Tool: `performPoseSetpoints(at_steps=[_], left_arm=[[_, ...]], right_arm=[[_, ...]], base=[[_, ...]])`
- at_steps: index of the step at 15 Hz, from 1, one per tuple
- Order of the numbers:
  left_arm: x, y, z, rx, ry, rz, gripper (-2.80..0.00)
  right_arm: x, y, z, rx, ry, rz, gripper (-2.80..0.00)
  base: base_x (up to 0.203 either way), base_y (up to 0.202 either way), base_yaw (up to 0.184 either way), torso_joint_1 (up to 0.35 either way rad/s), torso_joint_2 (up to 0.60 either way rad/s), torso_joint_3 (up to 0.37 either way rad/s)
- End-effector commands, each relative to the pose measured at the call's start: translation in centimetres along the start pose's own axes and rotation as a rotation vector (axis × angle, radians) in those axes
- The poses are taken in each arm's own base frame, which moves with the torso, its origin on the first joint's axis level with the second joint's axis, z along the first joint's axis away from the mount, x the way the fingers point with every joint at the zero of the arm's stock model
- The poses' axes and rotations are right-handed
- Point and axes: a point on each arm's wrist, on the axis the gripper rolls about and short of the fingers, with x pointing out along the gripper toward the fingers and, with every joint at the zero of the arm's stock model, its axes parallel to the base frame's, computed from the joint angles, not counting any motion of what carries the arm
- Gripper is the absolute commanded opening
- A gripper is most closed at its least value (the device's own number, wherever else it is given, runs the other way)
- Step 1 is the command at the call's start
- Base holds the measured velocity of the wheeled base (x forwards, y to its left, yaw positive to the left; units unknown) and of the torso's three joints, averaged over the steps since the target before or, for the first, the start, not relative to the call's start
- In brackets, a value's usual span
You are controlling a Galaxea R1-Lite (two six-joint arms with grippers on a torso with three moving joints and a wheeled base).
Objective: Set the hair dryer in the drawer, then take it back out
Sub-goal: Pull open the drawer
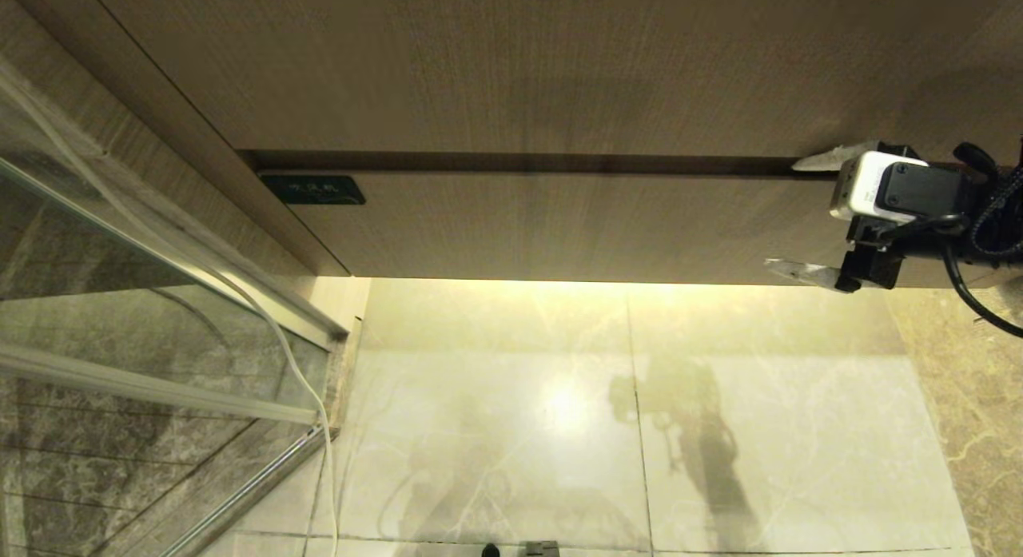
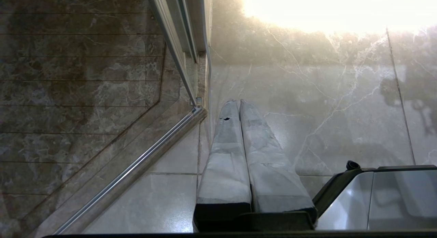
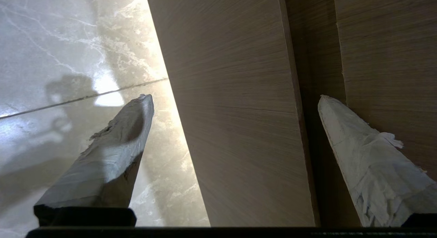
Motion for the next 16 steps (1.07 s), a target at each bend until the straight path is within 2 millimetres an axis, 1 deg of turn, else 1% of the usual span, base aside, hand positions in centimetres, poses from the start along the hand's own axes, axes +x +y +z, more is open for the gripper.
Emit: performPoseSetpoints(at_steps=[1,5,8,9,12,16], left_arm=[[0.0,0.0,0.0,0.000,0.001,-0.001,-2.80],[0.0,0.0,0.0,0.000,0.000,-0.001,-2.80],[0.0,0.0,0.0,0.000,0.001,-0.001,-2.80],[0.0,0.0,0.0,0.000,0.001,-0.001,-2.80],[0.0,0.0,0.0,0.000,0.001,-0.001,-2.80],[0.0,0.0,0.0,0.000,0.001,-0.001,-2.80]], right_arm=[[-0.4,0.8,-0.1,-0.010,-0.004,-0.004,0.00],[-0.1,1.7,-0.3,-0.032,-0.016,-0.036,0.00],[0.5,2.0,-0.7,-0.032,-0.010,-0.023,0.00],[1.0,2.0,-0.9,-0.031,-0.008,-0.018,0.00],[1.8,1.4,-1.0,-0.051,-0.018,-0.072,0.00],[1.9,1.1,-1.0,-0.057,-0.023,-0.089,0.00]], base=[[0.000,0.000,0.000,0.000,0.00,0.000],[0.000,0.000,0.000,0.000,0.00,0.000],[0.000,0.000,0.000,0.000,0.00,0.000],[0.000,0.000,0.000,0.000,0.00,0.000],[0.000,0.000,0.000,0.000,0.00,0.000],[0.000,0.000,0.000,0.000,0.00,0.000]])
